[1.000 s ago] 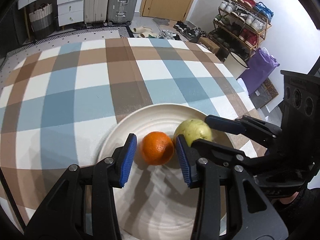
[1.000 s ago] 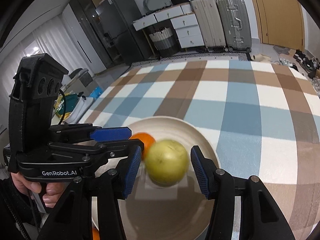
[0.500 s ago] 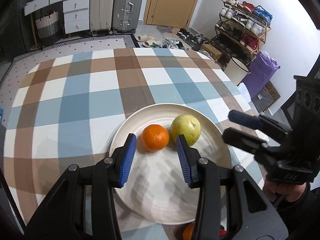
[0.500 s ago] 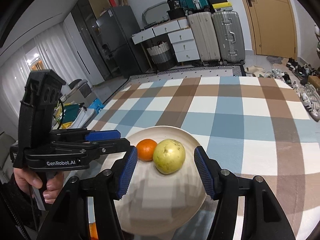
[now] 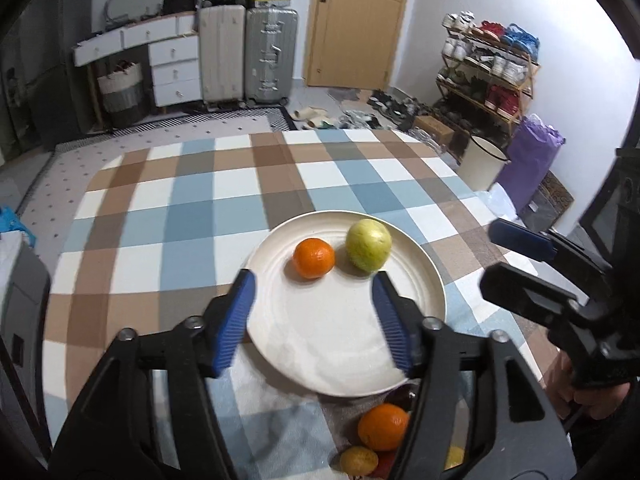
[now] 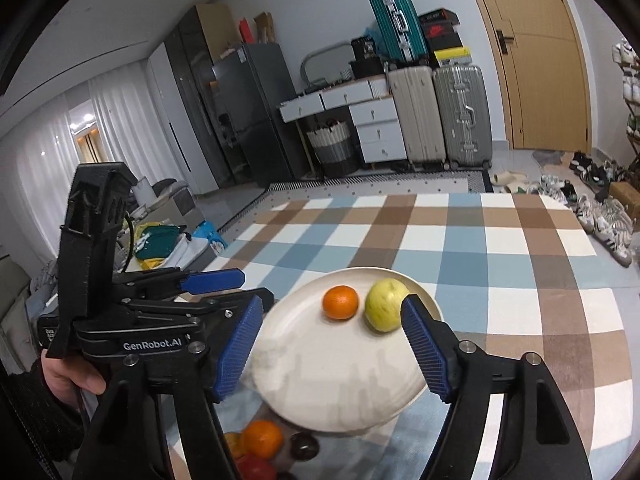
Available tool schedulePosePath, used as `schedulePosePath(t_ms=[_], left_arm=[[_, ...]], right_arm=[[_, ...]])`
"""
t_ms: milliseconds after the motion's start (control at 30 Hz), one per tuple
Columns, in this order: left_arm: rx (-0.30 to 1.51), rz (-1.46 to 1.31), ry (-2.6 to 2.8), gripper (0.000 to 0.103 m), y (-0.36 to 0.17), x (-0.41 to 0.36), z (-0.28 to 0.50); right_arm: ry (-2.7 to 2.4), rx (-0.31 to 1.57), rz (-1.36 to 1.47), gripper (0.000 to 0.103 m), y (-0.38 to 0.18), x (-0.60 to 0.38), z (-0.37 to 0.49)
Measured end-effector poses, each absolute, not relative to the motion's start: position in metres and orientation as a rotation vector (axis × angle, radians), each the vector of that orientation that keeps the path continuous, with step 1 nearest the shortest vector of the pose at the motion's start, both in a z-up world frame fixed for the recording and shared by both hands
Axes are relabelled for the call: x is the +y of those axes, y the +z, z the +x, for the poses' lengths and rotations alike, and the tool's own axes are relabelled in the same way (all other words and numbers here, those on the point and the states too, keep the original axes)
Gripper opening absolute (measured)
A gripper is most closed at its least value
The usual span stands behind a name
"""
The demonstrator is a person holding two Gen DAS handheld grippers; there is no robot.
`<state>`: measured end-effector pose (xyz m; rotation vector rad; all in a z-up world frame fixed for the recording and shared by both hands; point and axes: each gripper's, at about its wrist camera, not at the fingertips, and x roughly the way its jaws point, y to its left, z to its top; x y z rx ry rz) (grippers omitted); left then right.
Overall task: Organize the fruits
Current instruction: 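Withdraw the left gripper from the plate back toward the fruit cluster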
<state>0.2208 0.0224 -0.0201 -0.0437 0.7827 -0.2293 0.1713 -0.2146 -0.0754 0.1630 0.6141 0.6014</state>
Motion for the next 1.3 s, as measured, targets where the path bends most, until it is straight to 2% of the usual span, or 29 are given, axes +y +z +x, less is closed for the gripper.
schedulePosePath(t_ms=[67,267,367,400,467,500,600,1000,1300], left_arm=[[0.756,-0.051,-0.211,0.076,-0.016,0.024,0.209],[0.693,-0.061,-0.167,0.085,-0.002,0.030,0.173],[0.684,-0.066,-0.145,0.089,0.002,0.033,0.159],[0.681,-0.069,-0.143,0.090,0.004,0.034,0.153],[0.664,-0.073,-0.133,0.101,0.008,0.037,0.139],[0.653,-0.075,-0.127,0.102,0.009,0.037,0.133],[0.614,-0.085,-0.124,0.102,0.015,0.039,0.110],[0.581,-0.088,-0.097,0.102,0.011,0.035,0.042],[0.601,-0.102,-0.102,0.102,-0.006,0.034,0.020]], right_arm=[[0.602,0.600,0.161,0.081,-0.072,-0.214,0.162],[0.586,0.555,0.165,0.087,-0.062,-0.214,0.136],[0.569,0.530,0.169,0.096,-0.056,-0.216,0.123],[0.565,0.520,0.168,0.096,-0.055,-0.217,0.118],[0.564,0.504,0.168,0.096,-0.052,-0.217,0.107],[0.562,0.499,0.166,0.096,-0.051,-0.218,0.103],[0.549,0.484,0.163,0.102,-0.049,-0.219,0.087],[0.517,0.440,0.164,0.102,-0.050,-0.222,0.033],[0.516,0.478,0.120,0.102,-0.066,-0.218,0.010]])
